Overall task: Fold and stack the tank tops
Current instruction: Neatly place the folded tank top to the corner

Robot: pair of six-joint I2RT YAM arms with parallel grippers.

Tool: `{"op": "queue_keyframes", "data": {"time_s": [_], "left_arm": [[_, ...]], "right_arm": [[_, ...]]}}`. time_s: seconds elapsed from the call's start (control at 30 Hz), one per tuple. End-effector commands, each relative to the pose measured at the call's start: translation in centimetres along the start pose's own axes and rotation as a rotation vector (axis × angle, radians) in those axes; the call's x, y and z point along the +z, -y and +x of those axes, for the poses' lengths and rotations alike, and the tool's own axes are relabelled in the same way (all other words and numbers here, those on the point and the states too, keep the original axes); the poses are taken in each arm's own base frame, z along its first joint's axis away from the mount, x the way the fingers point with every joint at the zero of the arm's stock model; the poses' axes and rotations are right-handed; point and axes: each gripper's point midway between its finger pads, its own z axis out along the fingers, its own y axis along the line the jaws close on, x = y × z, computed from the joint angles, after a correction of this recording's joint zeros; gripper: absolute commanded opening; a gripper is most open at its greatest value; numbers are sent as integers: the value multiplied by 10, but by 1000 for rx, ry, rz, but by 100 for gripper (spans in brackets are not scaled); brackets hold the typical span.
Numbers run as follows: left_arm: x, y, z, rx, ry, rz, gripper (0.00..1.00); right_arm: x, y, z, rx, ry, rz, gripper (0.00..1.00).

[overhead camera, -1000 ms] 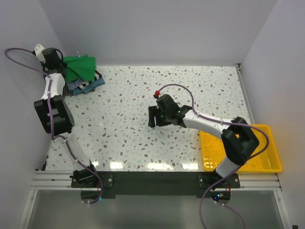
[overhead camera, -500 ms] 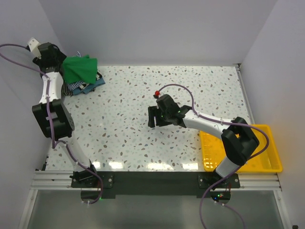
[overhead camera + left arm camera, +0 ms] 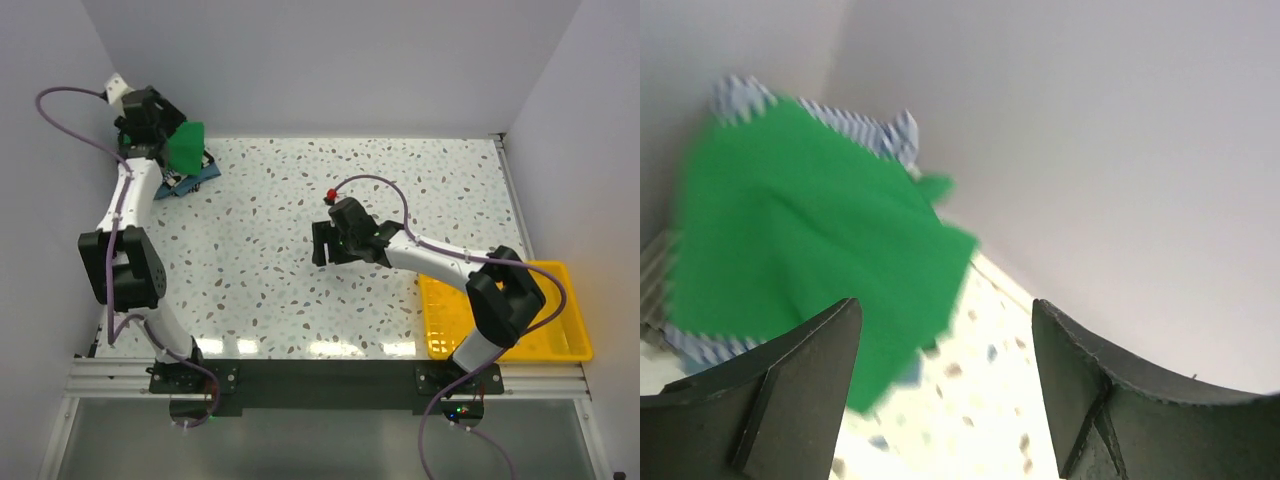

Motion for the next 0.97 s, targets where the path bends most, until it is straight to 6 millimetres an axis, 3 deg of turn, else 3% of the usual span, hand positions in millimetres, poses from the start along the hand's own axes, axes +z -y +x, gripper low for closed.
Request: {"op": "queue_keyframes", "data": {"time_s": [0.0, 0.03, 0.07, 0.13, 0.17, 0.23, 0.27, 0.33, 0.37, 0.43, 0.47, 0.53, 0.63, 0.87, 0.93], "left_arm": [[-54, 57, 42, -14, -88, 148, 74], [-75, 69, 40, -31, -82, 192, 74], [-94, 76, 88, -6, -176, 235, 74], [-131, 71, 130, 18, -246, 262, 73], [-160, 88, 158, 56, -297, 329, 73], [-199, 90, 180, 91, -330, 381, 73], [-225, 83, 219, 152, -406, 412, 73], [-260, 78, 240, 199, -450, 464, 73], [-285, 70, 268, 262, -509, 498, 73], [-315, 57, 296, 321, -571, 557, 73], [-340, 59, 312, 360, -612, 620, 73], [-359, 50, 324, 399, -644, 645, 73], [-389, 51, 333, 420, -668, 719, 73], [-400, 60, 330, 403, -672, 776, 73], [-400, 63, 327, 413, -667, 784, 73]], "right_arm": [[-25, 4, -26, 9, 108, 35, 72], [-28, 7, -26, 15, 113, 51, 72], [-32, 12, -30, 22, 134, 74, 72], [-45, 20, -33, 46, 168, 95, 72], [-47, 28, -26, 57, 165, 113, 72], [-68, 34, -32, 87, 227, 126, 73], [-73, 38, -31, 95, 240, 135, 73], [-82, 52, -21, 113, 254, 179, 75], [-94, 53, -23, 118, 286, 175, 75], [-99, 67, -11, 137, 284, 218, 75], [-106, 70, -5, 143, 296, 213, 75], [-112, 77, 2, 158, 307, 224, 75], [-122, 91, 13, 188, 334, 261, 77], [-139, 105, 16, 202, 392, 303, 78], [-143, 108, 12, 222, 422, 316, 83]]}}
